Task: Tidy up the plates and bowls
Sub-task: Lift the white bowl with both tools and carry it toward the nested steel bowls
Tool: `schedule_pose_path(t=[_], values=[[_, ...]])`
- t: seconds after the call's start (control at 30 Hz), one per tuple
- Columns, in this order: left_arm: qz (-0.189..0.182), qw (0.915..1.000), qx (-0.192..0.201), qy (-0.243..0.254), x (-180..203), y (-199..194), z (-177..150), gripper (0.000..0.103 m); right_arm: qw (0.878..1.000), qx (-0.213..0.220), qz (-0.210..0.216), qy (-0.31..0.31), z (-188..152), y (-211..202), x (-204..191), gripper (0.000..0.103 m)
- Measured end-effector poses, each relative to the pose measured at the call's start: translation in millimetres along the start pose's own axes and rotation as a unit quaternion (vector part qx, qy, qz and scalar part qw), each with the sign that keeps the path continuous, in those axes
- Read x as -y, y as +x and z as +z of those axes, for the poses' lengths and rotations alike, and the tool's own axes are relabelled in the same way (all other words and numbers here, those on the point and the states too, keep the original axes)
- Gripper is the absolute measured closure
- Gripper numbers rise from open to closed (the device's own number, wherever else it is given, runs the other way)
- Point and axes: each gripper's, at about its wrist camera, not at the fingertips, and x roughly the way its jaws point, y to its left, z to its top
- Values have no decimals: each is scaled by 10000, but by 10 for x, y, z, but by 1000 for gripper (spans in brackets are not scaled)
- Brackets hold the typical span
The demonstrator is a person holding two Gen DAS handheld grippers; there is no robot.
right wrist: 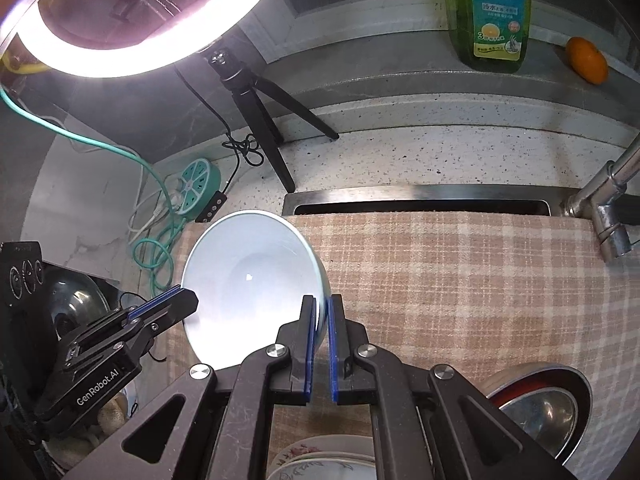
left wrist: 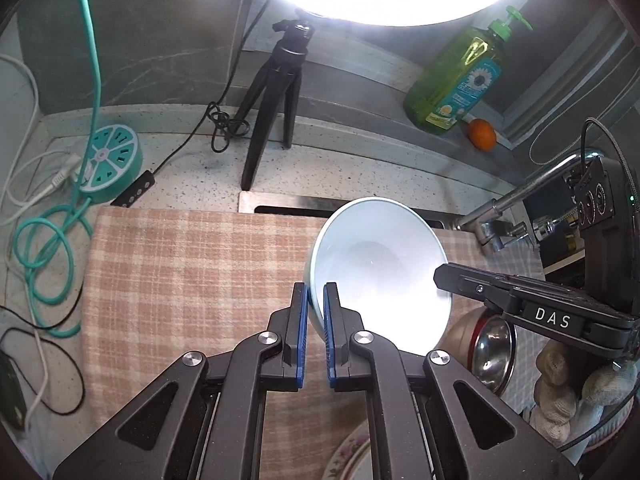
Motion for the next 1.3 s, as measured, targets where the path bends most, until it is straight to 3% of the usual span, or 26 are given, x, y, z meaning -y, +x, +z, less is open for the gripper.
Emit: schedule_pose_path(t=[0.77,1.3], values=[[-59,9996,88,267,818,-160,-338,97,9998,156,-79,-80,-418,-693,531,98],[-281,9975,-161,620,1376,55,-517,97,9992,203,-289,200,-633,-995,1055,98]])
